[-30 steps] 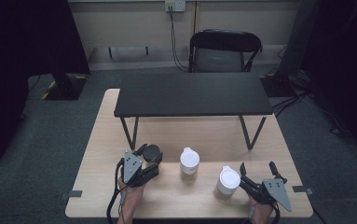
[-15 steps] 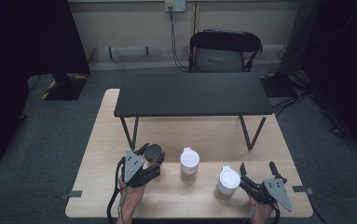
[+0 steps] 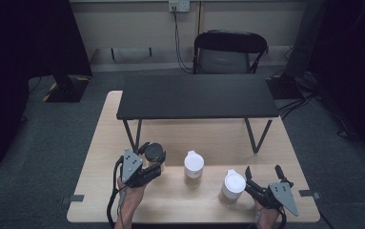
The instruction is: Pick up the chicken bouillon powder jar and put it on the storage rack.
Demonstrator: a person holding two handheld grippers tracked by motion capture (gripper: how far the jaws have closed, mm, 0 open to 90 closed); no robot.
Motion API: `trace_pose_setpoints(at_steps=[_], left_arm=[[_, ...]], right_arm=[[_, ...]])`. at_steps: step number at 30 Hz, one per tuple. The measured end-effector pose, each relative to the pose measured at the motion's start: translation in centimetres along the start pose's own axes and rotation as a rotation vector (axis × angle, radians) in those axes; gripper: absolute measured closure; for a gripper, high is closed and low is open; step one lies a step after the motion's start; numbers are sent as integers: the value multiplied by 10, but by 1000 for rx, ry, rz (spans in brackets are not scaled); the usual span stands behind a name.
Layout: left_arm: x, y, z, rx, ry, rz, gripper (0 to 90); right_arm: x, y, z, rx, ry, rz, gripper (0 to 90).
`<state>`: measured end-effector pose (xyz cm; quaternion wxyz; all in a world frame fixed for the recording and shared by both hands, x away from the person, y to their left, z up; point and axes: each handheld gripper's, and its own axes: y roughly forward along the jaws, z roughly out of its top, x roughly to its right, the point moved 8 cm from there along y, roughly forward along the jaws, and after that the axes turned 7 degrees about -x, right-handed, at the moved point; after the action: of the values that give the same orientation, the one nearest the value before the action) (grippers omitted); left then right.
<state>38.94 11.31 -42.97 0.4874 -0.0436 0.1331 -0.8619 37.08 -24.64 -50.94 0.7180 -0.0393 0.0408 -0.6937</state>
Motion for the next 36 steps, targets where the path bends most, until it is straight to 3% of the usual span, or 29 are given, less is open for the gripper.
trace_pose_setpoints(at_steps=[2,8,16,20,28,36], left_arm=[[-1,-1,4,3,-11,-4,351],[0,-6,16,15,16,-13,350],[-4,-11,31,27,13,-14,350],[-9,-9,41,34,-9,-20,350],[-7,-7,55,36,15,-27,350],[-9,-5,64,34,0,-18,350]], right_arm=[[0,0,0,0,-1,-1,7],[0,0,0,1,0,-1,7],[0,0,0,2,-1,0,7],[0,0,0,3,-2,-2,7],[0,0,0,3,-2,-2,7],[0,0,0,3,-2,-3,7]])
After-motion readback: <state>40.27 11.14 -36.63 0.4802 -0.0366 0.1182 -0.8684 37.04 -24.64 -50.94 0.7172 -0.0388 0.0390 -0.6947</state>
